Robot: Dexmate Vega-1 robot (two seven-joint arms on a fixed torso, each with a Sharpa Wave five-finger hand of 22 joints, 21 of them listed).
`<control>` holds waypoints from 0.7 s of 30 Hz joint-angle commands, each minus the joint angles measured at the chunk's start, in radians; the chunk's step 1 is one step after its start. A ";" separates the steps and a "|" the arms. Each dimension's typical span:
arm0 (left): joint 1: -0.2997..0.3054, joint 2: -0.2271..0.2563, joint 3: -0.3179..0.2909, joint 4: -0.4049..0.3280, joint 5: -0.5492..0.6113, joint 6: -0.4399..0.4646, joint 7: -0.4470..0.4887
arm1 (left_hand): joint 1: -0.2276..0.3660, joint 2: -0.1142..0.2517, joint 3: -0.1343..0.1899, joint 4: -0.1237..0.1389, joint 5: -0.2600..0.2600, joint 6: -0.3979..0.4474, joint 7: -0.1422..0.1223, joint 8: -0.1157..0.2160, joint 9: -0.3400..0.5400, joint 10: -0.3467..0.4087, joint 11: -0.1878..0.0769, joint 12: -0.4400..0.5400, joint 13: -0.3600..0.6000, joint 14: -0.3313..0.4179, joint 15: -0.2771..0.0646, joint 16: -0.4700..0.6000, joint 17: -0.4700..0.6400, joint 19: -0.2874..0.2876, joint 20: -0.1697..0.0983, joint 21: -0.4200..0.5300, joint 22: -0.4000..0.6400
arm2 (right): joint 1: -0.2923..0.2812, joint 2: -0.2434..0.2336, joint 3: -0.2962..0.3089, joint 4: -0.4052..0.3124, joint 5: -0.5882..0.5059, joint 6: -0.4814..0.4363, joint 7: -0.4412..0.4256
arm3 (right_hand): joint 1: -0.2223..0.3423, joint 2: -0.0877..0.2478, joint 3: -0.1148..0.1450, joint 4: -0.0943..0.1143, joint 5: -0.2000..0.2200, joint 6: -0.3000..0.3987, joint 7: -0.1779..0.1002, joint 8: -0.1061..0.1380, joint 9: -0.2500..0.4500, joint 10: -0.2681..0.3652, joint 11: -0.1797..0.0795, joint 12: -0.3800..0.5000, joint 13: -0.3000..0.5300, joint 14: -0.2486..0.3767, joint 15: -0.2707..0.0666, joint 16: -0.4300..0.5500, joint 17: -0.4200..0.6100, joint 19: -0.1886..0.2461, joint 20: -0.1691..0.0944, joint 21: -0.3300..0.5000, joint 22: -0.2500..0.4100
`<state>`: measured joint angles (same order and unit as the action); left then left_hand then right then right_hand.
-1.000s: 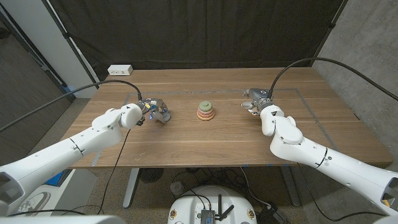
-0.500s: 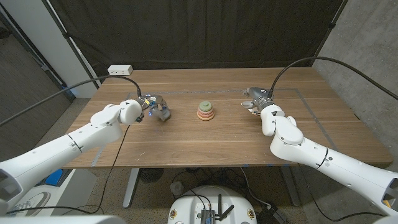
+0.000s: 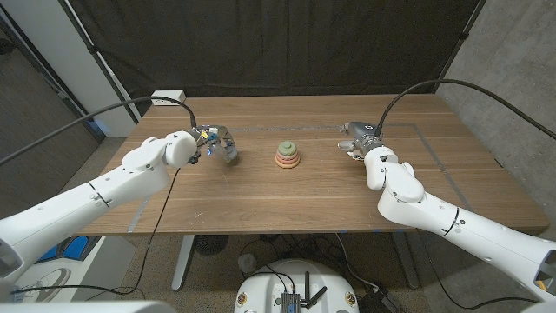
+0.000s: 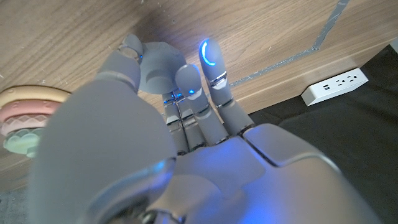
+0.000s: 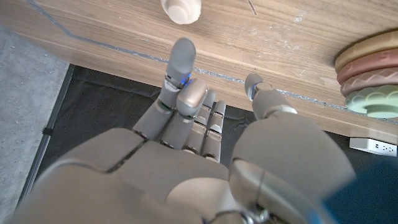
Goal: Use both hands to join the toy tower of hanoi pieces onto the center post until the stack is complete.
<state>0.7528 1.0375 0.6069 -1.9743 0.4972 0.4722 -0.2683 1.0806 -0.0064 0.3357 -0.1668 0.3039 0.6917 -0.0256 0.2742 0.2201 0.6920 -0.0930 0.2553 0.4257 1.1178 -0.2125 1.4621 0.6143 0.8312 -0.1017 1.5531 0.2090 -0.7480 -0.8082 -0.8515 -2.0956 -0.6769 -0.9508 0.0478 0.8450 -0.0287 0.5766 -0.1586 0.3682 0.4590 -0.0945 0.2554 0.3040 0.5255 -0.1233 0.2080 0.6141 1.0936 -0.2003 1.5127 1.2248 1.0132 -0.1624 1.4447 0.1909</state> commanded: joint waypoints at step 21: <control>0.001 0.043 -0.065 -0.057 -0.095 -0.044 -0.003 | -0.005 0.000 0.017 0.004 0.004 0.014 -0.004 -0.002 0.006 0.090 -0.076 -0.012 0.019 0.002 -0.006 -0.014 0.007 0.003 -0.110 -0.001 0.000 | -0.002 -0.004 0.001 -0.009 0.004 -0.014 0.002 | -0.004 0.004 0.007 -0.002 0.008 0.007 -0.004 0.004 0.006 0.018 -0.003 0.008 0.005 0.000 -0.018 0.000 0.003 0.005 -0.059 -0.002 0.002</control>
<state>0.7664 1.0793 0.5473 -2.0316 0.4171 0.4543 -0.2762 1.0790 -0.0084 0.3400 -0.1710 0.3038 0.6961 -0.0305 0.2702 0.2210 0.6968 -0.0922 0.2431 0.4399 1.1179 -0.2125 1.4495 0.6189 0.8312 -0.1018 1.5531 0.2091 -0.7511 -0.8110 -0.8493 -2.1027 -0.6735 -0.9556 0.0449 0.8451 -0.0287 0.5766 -0.1586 0.3715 0.4590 -0.0945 0.2554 0.3091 0.5327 -0.1233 0.2080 0.6140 1.0936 -0.2003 1.5127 1.2245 1.0132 -0.1624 1.4447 0.1910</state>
